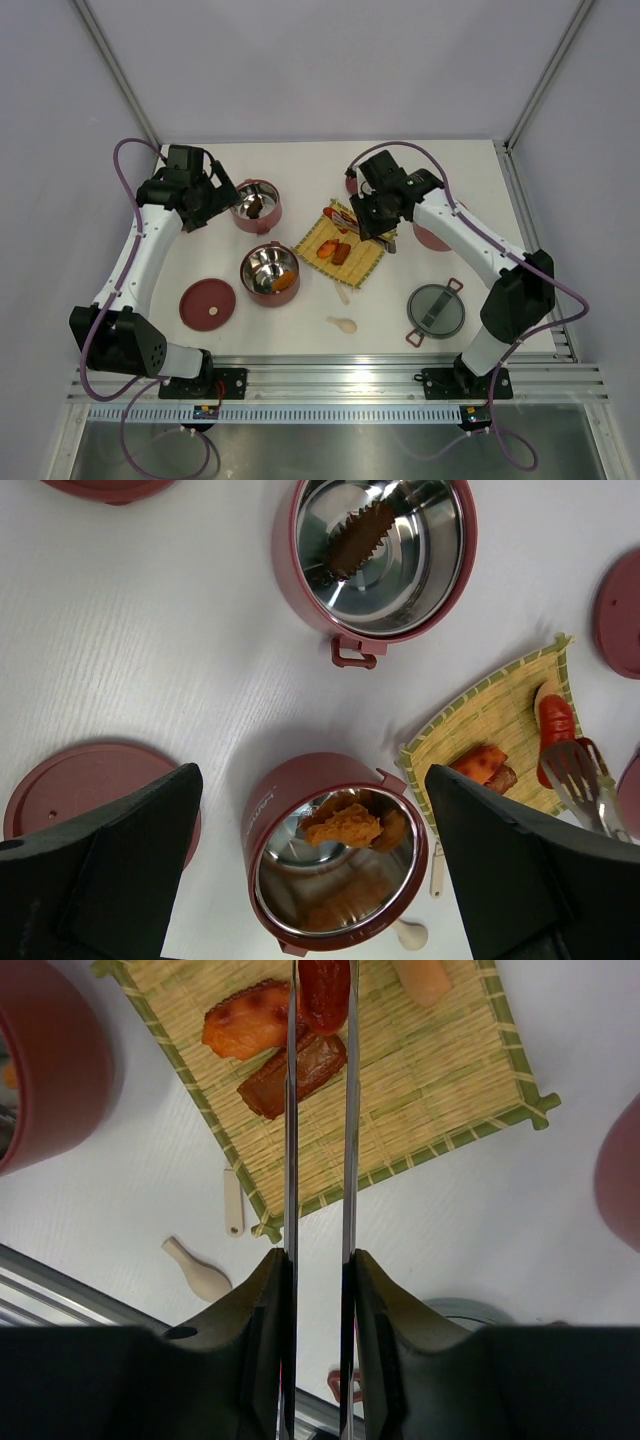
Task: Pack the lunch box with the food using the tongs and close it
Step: Pick up the fake food from the plate, then place the fake food in the packing box.
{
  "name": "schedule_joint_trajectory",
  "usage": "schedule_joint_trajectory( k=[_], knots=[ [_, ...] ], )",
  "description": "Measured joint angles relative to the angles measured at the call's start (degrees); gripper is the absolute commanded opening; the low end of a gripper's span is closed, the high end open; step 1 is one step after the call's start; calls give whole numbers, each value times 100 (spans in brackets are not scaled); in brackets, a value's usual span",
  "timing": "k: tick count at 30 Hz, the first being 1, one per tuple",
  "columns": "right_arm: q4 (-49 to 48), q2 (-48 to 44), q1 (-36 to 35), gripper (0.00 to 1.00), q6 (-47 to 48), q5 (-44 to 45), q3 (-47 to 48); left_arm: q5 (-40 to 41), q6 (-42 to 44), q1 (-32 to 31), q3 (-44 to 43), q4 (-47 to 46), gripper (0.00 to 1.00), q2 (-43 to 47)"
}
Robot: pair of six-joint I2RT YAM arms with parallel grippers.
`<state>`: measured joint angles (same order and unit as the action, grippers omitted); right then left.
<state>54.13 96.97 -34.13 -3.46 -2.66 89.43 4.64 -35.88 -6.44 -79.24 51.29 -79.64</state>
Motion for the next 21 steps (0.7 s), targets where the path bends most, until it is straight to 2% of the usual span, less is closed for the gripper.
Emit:
schedule_joint_trajectory(
  k=[12,21],
  knots=[
    [177,-721,-94,15,-160,-192,4,-2,-15,0,0,0,99,0],
    [247,-769,-1464,14,-173,-468,417,-44,-63,0,0,-2,99,0]
  ],
)
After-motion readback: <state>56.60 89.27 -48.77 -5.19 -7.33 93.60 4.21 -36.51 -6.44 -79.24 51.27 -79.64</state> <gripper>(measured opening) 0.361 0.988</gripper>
